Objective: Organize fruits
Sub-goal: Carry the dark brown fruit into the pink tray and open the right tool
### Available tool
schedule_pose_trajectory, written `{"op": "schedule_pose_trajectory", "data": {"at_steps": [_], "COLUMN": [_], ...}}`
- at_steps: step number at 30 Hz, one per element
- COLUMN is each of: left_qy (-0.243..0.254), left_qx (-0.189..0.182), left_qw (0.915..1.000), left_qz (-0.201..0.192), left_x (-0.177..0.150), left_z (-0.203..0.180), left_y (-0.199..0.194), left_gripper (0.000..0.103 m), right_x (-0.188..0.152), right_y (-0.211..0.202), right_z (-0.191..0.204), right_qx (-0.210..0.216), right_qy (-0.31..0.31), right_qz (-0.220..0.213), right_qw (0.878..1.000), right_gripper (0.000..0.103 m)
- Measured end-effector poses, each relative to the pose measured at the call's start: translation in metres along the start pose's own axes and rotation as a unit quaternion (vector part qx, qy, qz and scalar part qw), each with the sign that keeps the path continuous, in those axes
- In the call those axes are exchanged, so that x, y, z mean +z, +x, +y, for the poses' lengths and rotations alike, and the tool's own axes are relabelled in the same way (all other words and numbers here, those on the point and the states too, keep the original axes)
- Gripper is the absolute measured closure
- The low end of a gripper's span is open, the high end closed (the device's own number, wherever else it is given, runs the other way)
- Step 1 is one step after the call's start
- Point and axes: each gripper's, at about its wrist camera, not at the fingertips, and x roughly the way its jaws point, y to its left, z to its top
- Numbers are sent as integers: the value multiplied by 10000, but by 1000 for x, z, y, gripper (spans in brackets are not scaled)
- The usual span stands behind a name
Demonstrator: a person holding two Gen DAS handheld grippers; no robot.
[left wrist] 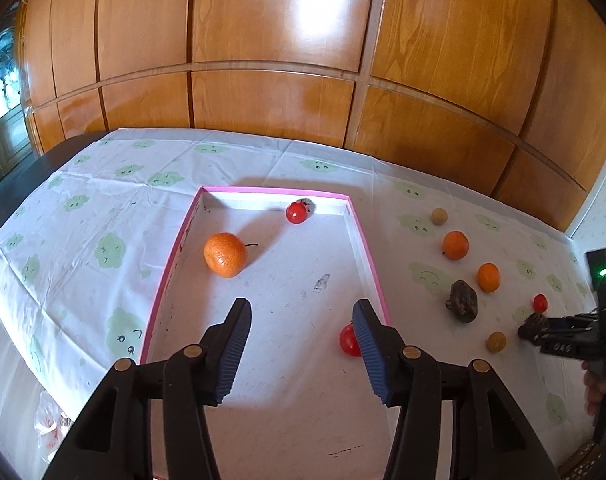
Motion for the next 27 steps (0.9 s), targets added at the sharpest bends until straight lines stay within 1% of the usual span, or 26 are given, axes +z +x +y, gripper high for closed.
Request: {"op": "schedule_pose_trajectory", "data": {"at_steps": [4,6,8,10,15,20,23,27], "left_qy": [-72,-135,-220,-314,-517,-586,-604,-618], "left_qx": [104,174,265,309,477,582,625,608], "left_qw": [9999,9998,9994,9990,9975,9966,9962,9962], "left_qz": [1,-3,-1,11,21,68,85,115], "left_x": [-4,-5,-6,-6,-8,-12,-13,-14], "left_z": [9,16,26,35,58,70,74,77], "left_y": [1,2,2,2,0,1,2,3], "left_gripper": [47,47,47,47,47,47,47,47], "right_x": [9,15,21,30,47,66,77,85], "right_y": [-18,-25,-30,-30,-18,4,17,34], "right_z": [20,39,66,96,155,204,222,228], "right_qx": [247,527,828,1009,1440,1671,1687,1837], "right_qy": [-159,-278,-522,-799,-1213,-1257,-1199,-1015], "right_qz": [-260,-375,-451,-481,-419,-296,-229,-43], "right_qw": [9992,9975,9942,9905,9812,9774,9781,9777], "right_gripper": [57,57,57,57,57,57,57,56]}}
